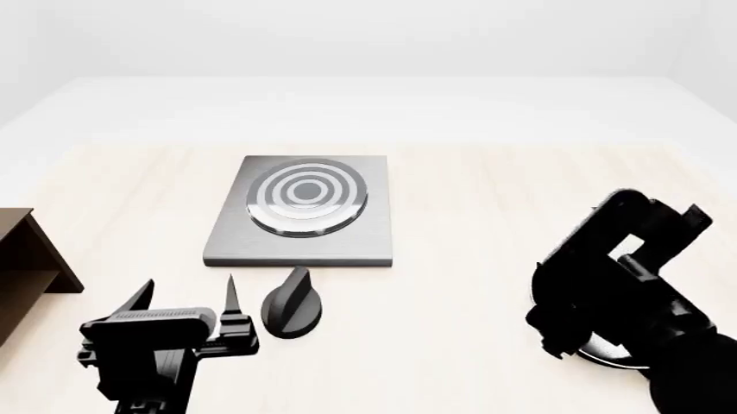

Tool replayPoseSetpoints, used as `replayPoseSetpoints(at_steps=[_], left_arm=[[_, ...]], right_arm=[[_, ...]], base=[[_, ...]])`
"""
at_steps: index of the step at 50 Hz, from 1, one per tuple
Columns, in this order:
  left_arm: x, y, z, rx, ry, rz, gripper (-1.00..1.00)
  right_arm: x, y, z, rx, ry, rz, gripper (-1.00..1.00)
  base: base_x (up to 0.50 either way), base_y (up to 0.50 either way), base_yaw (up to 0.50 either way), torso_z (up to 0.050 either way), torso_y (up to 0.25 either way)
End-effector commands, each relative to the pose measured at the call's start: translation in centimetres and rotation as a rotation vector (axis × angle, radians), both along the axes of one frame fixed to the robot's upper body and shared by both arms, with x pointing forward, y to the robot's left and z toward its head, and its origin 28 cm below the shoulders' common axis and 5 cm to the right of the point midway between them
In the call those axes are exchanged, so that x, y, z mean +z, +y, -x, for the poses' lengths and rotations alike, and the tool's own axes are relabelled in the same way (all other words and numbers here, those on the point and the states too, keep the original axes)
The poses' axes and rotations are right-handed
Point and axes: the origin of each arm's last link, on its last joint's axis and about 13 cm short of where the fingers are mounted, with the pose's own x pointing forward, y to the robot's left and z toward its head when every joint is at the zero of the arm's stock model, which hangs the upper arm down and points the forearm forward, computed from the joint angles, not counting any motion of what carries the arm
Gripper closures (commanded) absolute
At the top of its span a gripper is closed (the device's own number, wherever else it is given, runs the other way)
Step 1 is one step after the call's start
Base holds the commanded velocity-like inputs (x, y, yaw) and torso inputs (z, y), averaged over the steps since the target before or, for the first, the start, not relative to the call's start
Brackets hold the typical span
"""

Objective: Turn on the stove and put the frying pan on it.

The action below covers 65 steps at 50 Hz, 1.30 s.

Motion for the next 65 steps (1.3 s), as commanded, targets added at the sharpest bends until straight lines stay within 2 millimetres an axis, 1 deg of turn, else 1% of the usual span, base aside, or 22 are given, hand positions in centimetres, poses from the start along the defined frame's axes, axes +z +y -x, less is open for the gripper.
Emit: replayPoseSetpoints(at_steps=[1,9,12,13,16,19,26,29,38,39,44,50,60,65], left_arm=[[-0.1,0.0,0.0,-0.004,0.003,0.0,-1.0],[-0.4,-0.2,0.1,-0.013,0.009,-0.003,-1.0],[-0.5,-0.3,0.1,-0.019,0.011,-0.006,-1.0],[-0.5,-0.3,0.1,-0.019,0.013,-0.005,-1.0],[-0.5,-0.3,0.1,-0.019,0.013,-0.005,-1.0],[-0.5,-0.3,0.1,-0.018,0.012,-0.006,-1.0],[-0.5,-0.2,0.0,-0.015,0.013,-0.008,-1.0],[-0.5,-0.2,0.0,-0.017,0.013,-0.008,-1.0],[-0.5,-0.3,0.0,-0.017,0.018,-0.009,-1.0],[-0.6,-0.2,0.1,-0.016,0.019,-0.011,-1.0],[-0.5,-0.3,0.1,-0.018,0.02,-0.011,-1.0],[-0.5,-0.2,0.0,-0.016,0.02,-0.011,-1.0],[-0.5,-0.2,0.0,-0.015,0.021,-0.013,-1.0],[-0.6,-0.2,0.0,-0.015,0.021,-0.013,-1.0]], right_arm=[[0.5,-2.4,-0.8,-0.108,0.189,0.178,-1.0],[0.1,-3.6,-0.4,-0.126,0.334,0.229,-1.0],[0.4,-3.9,-0.5,-0.145,0.345,0.23,-1.0],[0.5,-4.3,-0.8,-0.181,0.322,0.259,-1.0],[0.4,-4.6,-0.8,-0.185,0.342,0.252,-1.0],[0.4,-5.1,-1.1,-0.225,0.338,0.266,-1.0],[0.4,-6.1,-1.3,-0.266,0.385,0.252,-1.0],[0.3,-6.6,-1.0,-0.286,0.432,0.25,-1.0],[0.1,-7.8,0.1,-0.322,0.502,0.272,-1.0],[0.1,-7.8,0.7,-0.316,0.524,0.266,-1.0],[-0.2,-7.8,1.8,-0.297,0.567,0.239,-1.0],[-0.6,-8.0,2.2,-0.307,0.578,0.234,-1.0],[-2.1,-8.3,2.6,-0.297,0.61,0.192,-1.0],[-2.5,-8.6,2.8,-0.308,0.621,0.182,-1.0]], base=[[0.0,0.0,0.0,0.0,0.0],[0.0,0.0,0.0,0.0,0.0],[0.0,0.0,0.0,0.0,0.0],[0.0,0.0,0.0,0.0,0.0],[0.0,0.0,0.0,0.0,0.0],[0.0,0.0,0.0,0.0,0.0],[0.0,0.0,0.0,0.0,0.0],[0.0,0.0,0.0,0.0,0.0],[0.0,0.0,0.0,0.0,0.0],[0.0,0.0,0.0,0.0,0.0],[0.0,0.0,0.0,0.0,0.0],[0.0,0.0,0.0,0.0,0.0],[0.0,0.0,0.0,0.0,0.0],[0.0,0.0,0.0,0.0,0.0]])
